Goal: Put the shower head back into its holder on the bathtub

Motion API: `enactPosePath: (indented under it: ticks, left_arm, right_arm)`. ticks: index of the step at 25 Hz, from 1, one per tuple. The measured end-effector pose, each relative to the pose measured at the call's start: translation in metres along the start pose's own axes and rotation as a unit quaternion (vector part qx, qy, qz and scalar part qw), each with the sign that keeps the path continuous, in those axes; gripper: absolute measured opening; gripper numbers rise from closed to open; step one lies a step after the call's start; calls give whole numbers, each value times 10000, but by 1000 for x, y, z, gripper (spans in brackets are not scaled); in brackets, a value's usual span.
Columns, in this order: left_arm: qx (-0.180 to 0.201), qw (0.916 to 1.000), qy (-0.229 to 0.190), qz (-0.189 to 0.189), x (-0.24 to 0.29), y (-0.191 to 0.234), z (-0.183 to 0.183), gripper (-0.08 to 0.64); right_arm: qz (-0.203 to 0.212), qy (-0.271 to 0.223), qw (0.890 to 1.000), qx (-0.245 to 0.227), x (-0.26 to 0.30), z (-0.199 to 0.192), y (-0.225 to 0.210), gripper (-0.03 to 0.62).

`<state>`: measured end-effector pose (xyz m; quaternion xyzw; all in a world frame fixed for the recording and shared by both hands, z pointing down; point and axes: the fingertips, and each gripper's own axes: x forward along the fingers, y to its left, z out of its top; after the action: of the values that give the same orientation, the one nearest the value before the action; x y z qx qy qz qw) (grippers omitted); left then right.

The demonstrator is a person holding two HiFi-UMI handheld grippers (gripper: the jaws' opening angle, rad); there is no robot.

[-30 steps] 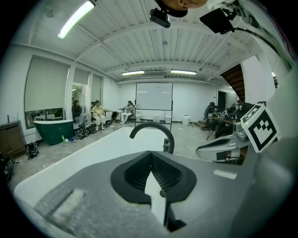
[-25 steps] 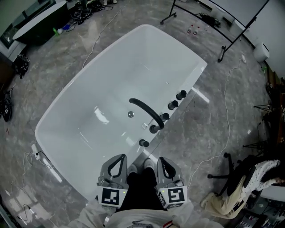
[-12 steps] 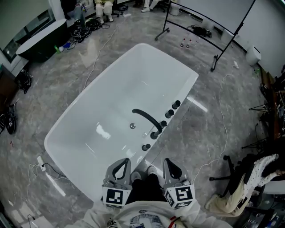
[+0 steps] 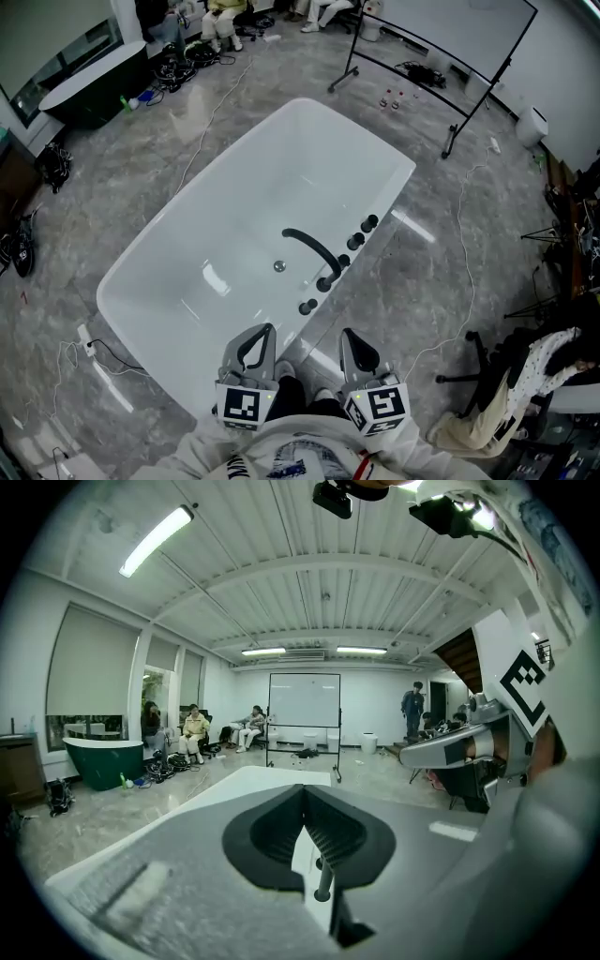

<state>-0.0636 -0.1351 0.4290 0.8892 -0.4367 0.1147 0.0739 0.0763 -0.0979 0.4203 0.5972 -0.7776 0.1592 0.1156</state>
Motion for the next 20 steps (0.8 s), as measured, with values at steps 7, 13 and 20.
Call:
enactPosePath:
  ticks: [7, 13, 20]
  left_arm:
    - [107, 9999, -70, 47, -9, -6, 11, -8]
    - [260, 9996, -139, 38, -20, -35, 18, -8]
    - [397, 9989, -223, 89, -48, -79, 24, -8]
  right_arm:
    - [11, -204, 9997, -115, -11, 9, 4, 6]
    - [-33, -265, 9996, -24, -41, -1, -7, 6]
    - [36, -433, 9990, -64, -90, -8, -9, 6]
